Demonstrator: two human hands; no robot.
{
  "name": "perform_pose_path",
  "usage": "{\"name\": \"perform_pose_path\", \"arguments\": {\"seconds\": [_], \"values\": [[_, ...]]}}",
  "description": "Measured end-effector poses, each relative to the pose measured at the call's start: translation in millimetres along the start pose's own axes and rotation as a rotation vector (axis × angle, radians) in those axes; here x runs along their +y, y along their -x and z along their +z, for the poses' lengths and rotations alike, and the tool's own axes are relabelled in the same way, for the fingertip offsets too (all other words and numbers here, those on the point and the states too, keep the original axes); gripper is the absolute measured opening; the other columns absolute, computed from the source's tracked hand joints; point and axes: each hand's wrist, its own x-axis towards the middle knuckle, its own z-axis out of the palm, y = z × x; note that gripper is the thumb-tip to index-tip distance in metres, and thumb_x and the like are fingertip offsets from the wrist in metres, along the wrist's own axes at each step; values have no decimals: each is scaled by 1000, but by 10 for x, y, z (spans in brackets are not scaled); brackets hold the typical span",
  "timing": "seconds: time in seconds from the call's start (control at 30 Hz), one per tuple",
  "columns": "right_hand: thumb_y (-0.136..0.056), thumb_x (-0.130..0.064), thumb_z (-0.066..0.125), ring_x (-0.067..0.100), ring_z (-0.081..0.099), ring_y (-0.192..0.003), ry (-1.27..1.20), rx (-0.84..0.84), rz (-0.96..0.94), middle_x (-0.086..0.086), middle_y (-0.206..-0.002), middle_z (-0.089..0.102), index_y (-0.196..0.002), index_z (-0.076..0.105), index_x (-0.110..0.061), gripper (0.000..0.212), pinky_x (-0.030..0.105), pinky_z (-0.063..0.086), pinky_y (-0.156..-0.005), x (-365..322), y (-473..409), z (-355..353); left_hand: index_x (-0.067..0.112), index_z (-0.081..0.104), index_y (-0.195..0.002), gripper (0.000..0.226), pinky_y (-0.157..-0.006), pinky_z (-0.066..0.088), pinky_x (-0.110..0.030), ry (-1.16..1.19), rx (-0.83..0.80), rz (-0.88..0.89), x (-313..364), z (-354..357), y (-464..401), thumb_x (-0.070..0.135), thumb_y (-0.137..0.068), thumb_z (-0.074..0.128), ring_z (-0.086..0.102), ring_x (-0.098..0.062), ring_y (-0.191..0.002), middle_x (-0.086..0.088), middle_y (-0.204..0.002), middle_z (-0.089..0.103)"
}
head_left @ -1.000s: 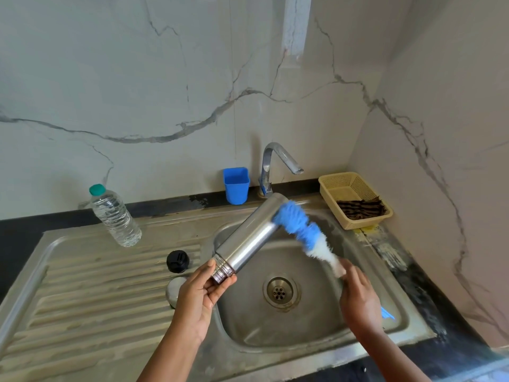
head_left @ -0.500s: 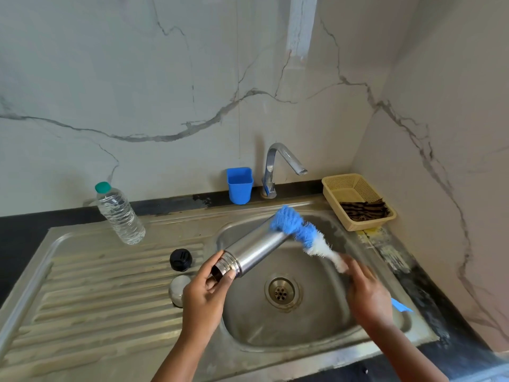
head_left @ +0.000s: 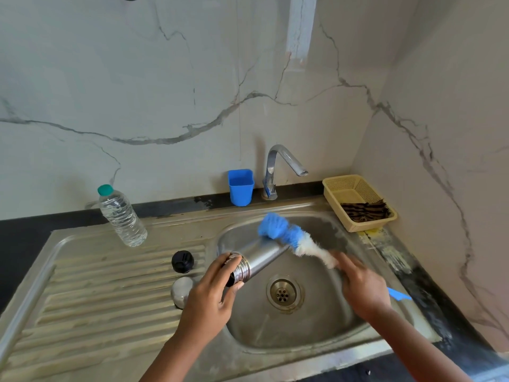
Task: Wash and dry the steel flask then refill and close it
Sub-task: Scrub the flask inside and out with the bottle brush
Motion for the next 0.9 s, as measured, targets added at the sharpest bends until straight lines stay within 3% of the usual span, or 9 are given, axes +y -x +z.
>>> {"name": "perform_pose_path", "arguments": {"seconds": [0.13, 0.27, 0.33, 0.4, 0.5, 0.63, 0.7, 0.8, 0.9], "values": [[-83, -9, 58, 11, 62, -88, -166, 36, -261, -16, -102, 60, -126, 52, -31, 48, 27, 48, -48, -254, 130, 69, 34, 49, -136, 45, -71, 60, -27, -84, -82, 44, -7, -32, -46, 38, -92, 54, 70, -16, -102, 2, -134, 60], [-93, -11, 51, 20, 67, -90, -64, -141, 49, -8, -114, 66, -137, 37, -40, 55, 32, 52, -60, -209, 67, 227, 32, 48, -137, 59, -72, 60, -28, -98, -169, 96, 51, -24, -55, 19, -85, 73, 70, -17, -100, 3, -140, 54], [-94, -15, 44, 21, 65, -90, 38, -345, 263, -2, -120, 65, -148, 19, -42, 66, 31, 49, -66, -136, -27, 214, 32, 47, -138, 66, -72, 61, -32, -138, -209, 121, 77, -31, -56, 15, -82, 77, 71, -19, -98, 1, -143, 52], [-91, -13, 46, 19, 63, -85, -30, -443, 322, -1, -123, 61, -148, 5, -47, 78, 33, 50, -66, -130, -96, 170, 31, 46, -138, 65, -69, 61, -34, -184, -241, 158, 87, -58, -70, 16, -82, 76, 71, -21, -96, 0, -144, 51], [-83, -18, 64, 14, 61, -88, -134, -551, 178, -7, -130, 40, -141, 15, -56, 85, 34, 58, -69, -228, -172, 103, 26, 49, -134, 69, -59, 61, -31, -296, -328, 307, 133, -114, -102, 17, -75, 83, 71, -20, -95, -6, -140, 53], [-59, -36, 91, 8, 46, -112, -226, -620, -37, -11, -130, 24, -137, 24, -66, 106, 30, 52, -94, -390, -250, 125, 26, 52, -126, 75, -46, 54, -22, -396, -445, 466, 291, -195, -130, 11, -61, 86, 66, -16, -94, -6, -133, 55], [-53, -41, 92, 5, 42, -115, -220, -631, -129, -13, -128, 24, -134, 29, -67, 106, 28, 50, -95, -433, -252, 182, 24, 55, -123, 67, -44, 52, -21, -446, -448, 587, 374, -220, -121, 3, -64, 76, 66, -17, -95, -8, -130, 57], [-58, -49, 86, 2, 41, -104, -103, -560, -222, -17, -119, 26, -136, 34, -62, 95, 25, 48, -86, -488, -217, 268, 21, 63, -118, 54, -44, 48, -20, -578, -422, 740, 516, -263, -93, -7, -81, 35, 66, -19, -92, -10, -120, 65], [-60, -58, 78, 5, 51, -102, -60, -467, -257, -15, -120, 34, -136, 39, -56, 86, 28, 49, -79, -547, -146, 327, 21, 62, -121, 57, -45, 48, -19, -556, -457, 741, 547, -259, -88, -3, -70, 52, 65, -19, -95, -9, -121, 64]]}}
